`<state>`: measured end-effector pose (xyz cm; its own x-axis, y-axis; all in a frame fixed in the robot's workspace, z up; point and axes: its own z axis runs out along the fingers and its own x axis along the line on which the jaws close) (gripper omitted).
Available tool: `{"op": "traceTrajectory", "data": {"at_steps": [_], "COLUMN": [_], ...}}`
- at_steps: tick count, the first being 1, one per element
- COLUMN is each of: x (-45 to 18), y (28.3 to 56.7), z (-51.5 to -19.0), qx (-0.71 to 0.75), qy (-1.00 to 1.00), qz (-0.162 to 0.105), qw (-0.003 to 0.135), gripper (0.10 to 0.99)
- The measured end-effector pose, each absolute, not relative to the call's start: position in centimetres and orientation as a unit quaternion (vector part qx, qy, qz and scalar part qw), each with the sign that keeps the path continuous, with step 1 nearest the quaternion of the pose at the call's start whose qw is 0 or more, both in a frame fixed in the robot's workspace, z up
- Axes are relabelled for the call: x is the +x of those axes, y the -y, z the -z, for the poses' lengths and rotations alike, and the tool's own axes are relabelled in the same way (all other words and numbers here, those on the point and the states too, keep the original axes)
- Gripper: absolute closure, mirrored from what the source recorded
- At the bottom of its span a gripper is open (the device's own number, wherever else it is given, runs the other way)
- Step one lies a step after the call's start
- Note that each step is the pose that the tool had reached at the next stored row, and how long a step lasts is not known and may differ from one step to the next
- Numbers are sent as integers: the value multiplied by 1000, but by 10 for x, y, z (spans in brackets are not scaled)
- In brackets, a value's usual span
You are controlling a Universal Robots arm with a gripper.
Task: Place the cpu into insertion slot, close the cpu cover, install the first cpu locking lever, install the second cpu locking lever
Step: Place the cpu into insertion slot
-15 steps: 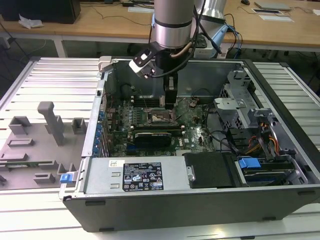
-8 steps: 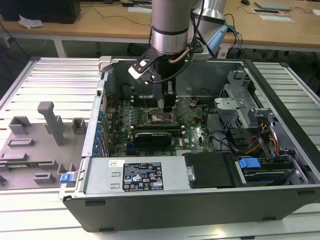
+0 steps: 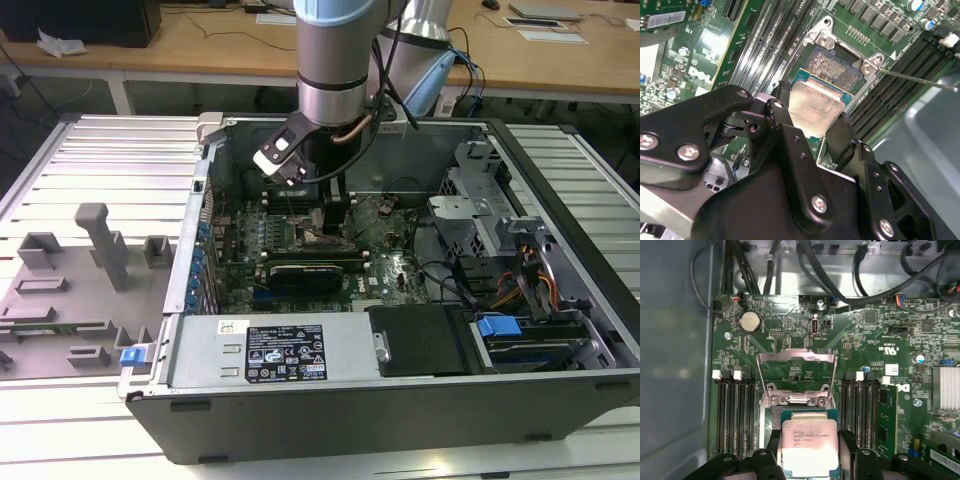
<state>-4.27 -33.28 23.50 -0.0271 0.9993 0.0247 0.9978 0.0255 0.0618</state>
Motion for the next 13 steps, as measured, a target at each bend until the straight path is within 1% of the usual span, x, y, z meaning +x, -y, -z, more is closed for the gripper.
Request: {"op": "traceTrajectory", "data": {"at_steps": [13], "x": [-45], "y": [329], "z": [-217], "qx": [697], "qy": [-717], "qz": [-31], "qw": [13], "gripper": [545]}}
